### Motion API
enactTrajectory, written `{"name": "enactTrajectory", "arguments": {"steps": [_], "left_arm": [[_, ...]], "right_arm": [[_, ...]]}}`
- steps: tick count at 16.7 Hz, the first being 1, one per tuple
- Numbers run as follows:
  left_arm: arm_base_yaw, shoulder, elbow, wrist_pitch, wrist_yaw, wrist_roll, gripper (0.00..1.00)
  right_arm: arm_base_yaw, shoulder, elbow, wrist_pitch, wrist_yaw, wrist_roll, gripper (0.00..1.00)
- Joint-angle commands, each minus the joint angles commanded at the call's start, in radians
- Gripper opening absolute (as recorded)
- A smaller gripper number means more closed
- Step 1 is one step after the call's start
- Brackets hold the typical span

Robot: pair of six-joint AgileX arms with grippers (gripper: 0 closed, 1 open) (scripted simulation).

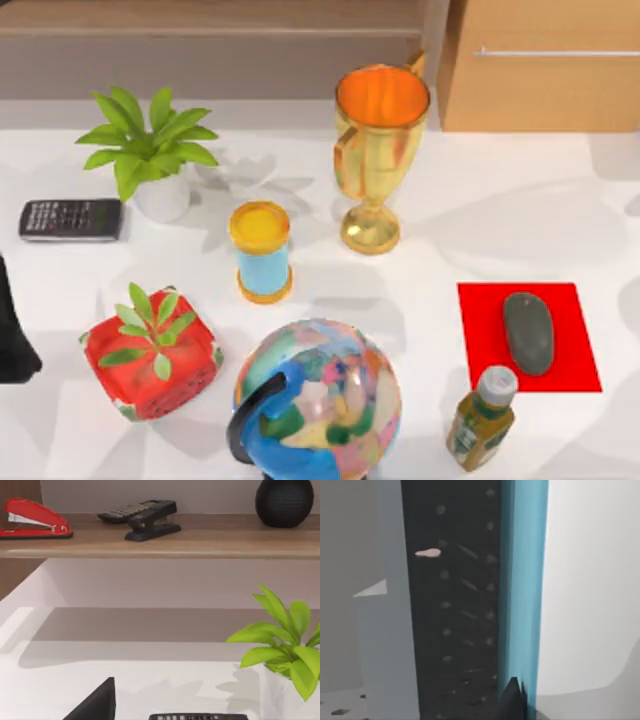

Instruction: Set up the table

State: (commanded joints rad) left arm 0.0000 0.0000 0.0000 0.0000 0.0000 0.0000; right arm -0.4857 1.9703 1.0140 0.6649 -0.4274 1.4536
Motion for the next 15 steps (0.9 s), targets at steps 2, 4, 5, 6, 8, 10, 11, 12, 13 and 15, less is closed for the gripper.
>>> {"name": "enactTrajectory", "arguments": {"steps": [2,4,5,6,8,10,11,12,13,15], "left_arm": [[0.0,0.0,0.0,0.0,0.0,0.0,1.0],[0.0,0.0,0.0,0.0,0.0,0.0,1.0],[0.0,0.0,0.0,0.0,0.0,0.0,1.0],[0.0,0.0,0.0,0.0,0.0,0.0,1.0],[0.0,0.0,0.0,0.0,0.0,0.0,1.0],[0.0,0.0,0.0,0.0,0.0,0.0,1.0],[0.0,0.0,0.0,0.0,0.0,0.0,1.0],[0.0,0.0,0.0,0.0,0.0,0.0,1.0],[0.0,0.0,0.0,0.0,0.0,0.0,1.0],[0.0,0.0,0.0,0.0,0.0,0.0,1.0]], "right_arm": [[0.0,0.0,0.0,0.0,0.0,0.0,0.15],[0.0,0.0,0.0,0.0,0.0,0.0,0.3],[0.0,0.0,0.0,0.0,0.0,0.0,0.38],[0.0,0.0,0.0,0.0,0.0,0.0,0.45],[0.0,0.0,0.0,0.0,0.0,0.0,0.6],[0.0,0.0,0.0,0.0,0.0,0.0,0.75],[0.0,0.0,0.0,0.0,0.0,0.0,0.83],[0.0,0.0,0.0,0.0,0.0,0.0,0.9],[0.0,0.0,0.0,0.0,0.0,0.0,0.98],[0.0,0.0,0.0,0.0,0.0,0.0,1.0]]}}
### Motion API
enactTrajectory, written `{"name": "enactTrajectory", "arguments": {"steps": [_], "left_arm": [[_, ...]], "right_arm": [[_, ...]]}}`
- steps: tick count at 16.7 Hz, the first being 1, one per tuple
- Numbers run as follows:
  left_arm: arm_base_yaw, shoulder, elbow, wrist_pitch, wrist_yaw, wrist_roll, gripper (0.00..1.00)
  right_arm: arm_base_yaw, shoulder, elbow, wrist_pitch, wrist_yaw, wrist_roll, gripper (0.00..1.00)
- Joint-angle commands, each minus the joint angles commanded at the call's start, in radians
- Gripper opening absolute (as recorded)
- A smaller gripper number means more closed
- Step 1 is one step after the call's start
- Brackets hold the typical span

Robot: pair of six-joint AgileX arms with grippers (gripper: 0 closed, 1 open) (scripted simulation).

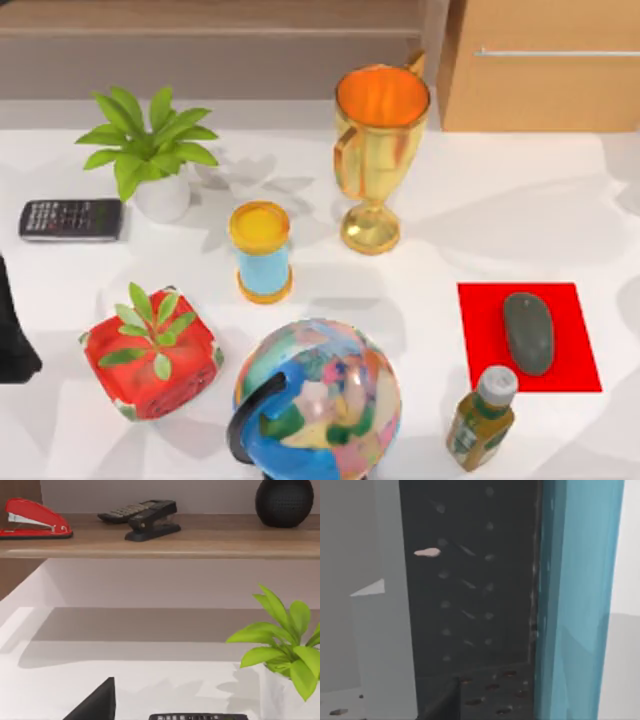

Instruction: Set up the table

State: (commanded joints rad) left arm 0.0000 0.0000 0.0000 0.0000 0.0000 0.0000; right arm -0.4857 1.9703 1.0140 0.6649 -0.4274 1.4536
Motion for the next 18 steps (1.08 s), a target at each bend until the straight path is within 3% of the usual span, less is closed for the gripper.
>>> {"name": "enactTrajectory", "arguments": {"steps": [8,18], "left_arm": [[0.0,0.0,0.0,0.0,0.0,0.0,1.0],[0.0,0.0,0.0,0.0,0.0,0.0,1.0]], "right_arm": [[-0.003,-0.004,-0.004,0.001,-0.001,-0.001,1.0],[-0.067,-0.135,-0.194,0.05,-0.065,-0.021,1.0]]}}
